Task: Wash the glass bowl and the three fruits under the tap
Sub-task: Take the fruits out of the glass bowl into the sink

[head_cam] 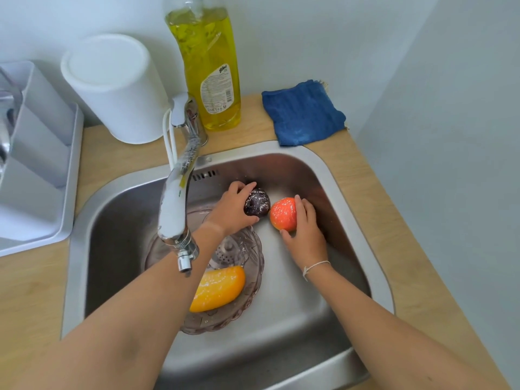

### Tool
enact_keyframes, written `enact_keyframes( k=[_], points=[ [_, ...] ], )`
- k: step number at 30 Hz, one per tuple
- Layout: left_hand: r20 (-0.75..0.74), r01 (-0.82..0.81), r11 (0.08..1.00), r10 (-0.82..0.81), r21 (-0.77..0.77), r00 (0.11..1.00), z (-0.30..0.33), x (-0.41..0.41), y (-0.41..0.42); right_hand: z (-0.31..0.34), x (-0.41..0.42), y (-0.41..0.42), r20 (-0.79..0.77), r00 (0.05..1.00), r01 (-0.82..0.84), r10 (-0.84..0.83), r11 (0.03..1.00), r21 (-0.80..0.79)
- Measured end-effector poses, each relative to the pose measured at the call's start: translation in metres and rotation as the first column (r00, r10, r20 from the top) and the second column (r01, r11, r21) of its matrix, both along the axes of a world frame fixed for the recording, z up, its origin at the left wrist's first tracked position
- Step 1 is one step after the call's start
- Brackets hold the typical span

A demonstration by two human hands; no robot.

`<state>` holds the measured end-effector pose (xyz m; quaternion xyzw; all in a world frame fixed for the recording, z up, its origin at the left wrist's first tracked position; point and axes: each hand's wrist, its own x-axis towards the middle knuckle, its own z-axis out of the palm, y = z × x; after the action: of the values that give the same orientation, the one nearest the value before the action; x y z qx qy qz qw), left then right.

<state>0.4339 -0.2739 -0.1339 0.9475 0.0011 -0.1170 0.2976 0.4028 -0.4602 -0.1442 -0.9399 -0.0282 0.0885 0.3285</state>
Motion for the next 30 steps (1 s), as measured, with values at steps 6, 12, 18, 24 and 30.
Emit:
enact_keyframes(
  k=[6,12,18,24,30],
  points=[
    [-0.01,-0.016,1.0,0.016,0.002,1.0,0.005,-0.008,0.006,0.001,-0.001,-0.002,0.012,1.0,-0.02,0.02,0.999,-0.036],
    [0.004,-0.049,0.999,0.049,-0.021,0.999,0.013,-0.021,0.01,0.003,-0.001,-0.003,0.009,0.999,-0.042,0.043,0.998,-0.046],
    [0.059,-0.127,0.992,0.126,0.005,0.99,0.023,-0.048,0.022,0.008,-0.005,-0.005,0.033,0.998,-0.059,0.061,0.997,-0.04],
    [0.017,-0.233,0.966,0.236,-0.111,0.972,0.028,-0.093,0.048,0.023,-0.02,0.003,0.152,0.982,-0.118,0.115,0.993,0.008],
    [-0.074,-0.229,0.961,0.219,-0.158,0.973,0.027,-0.141,0.071,0.027,-0.045,0.025,0.239,0.866,-0.462,0.439,0.885,0.048]
  ],
)
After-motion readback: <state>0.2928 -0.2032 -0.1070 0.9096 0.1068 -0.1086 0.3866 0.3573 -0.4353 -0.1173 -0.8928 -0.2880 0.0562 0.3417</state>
